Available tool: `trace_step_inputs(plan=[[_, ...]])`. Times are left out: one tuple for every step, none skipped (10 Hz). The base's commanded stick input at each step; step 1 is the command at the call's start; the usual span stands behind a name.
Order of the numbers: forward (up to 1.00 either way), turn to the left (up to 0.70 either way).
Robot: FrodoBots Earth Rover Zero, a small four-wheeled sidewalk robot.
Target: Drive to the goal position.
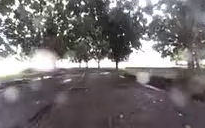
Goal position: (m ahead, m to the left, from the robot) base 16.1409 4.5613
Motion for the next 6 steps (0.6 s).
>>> trace_step_inputs(plan=[[0.70,0.00],[0.70,0.00],[0.70,0.00],[0.70,0.00],[0.70,0.00],[0.70,0.00]])
